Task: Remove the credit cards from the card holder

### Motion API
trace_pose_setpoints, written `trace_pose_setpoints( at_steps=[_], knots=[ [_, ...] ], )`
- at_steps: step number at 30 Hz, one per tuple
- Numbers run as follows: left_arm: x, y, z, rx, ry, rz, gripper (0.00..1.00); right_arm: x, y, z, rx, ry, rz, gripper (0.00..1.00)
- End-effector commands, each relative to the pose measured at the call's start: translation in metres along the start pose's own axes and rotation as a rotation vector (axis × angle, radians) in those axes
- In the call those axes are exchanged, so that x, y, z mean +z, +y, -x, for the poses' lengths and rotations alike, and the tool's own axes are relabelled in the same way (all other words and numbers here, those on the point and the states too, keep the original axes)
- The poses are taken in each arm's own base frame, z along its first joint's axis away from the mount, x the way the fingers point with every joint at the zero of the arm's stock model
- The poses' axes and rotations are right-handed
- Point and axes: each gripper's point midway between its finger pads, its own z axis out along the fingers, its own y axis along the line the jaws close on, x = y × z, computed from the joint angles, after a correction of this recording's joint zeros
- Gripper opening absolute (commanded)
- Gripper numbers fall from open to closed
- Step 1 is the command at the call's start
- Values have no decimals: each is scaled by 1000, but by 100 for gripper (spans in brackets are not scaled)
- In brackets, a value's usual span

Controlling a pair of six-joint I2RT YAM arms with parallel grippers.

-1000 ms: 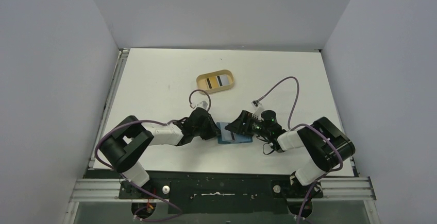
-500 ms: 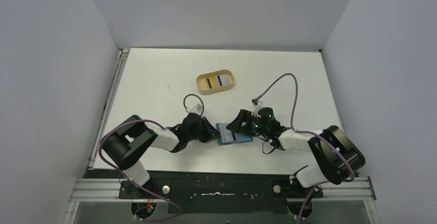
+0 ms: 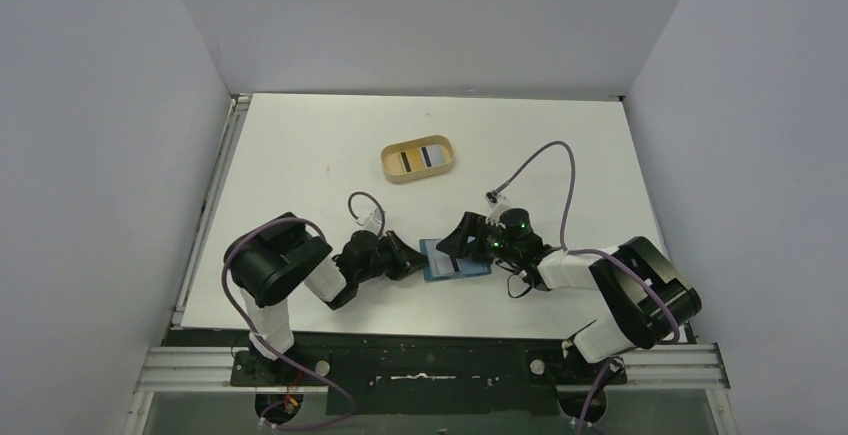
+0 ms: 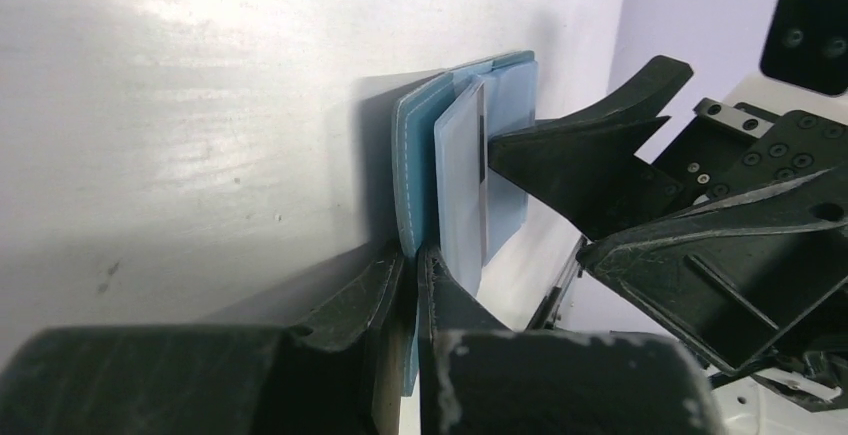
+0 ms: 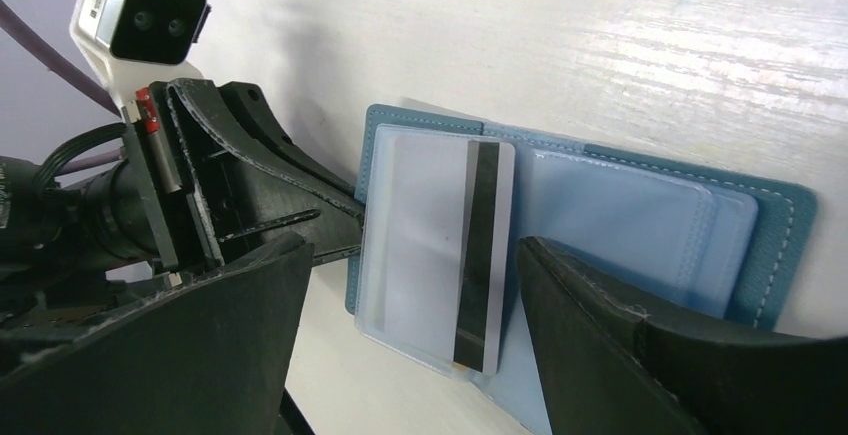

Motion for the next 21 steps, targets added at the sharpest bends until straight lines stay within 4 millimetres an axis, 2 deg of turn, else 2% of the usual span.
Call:
trace_pose_setpoints(
  at_steps=[1,4,13,17,21],
  knots=[
    [2,-42,12,-19,-46,-236,0,-3,-35,-33,37,81,-104,78],
    [5,-49,11,-8,-30,-264,0,-4,-32,-32,34,75,-96,78],
    [-4,-103,19,51,-26,-415,0,-5,-23,-29,42,62,-45,79],
    [-8,-114,23,57,-36,-442,0,-7,-25,-32,66,60,-46,78],
    [-7,-109,26,56,-38,-432,0,-10,-34,-34,78,53,-74,79]
  ],
)
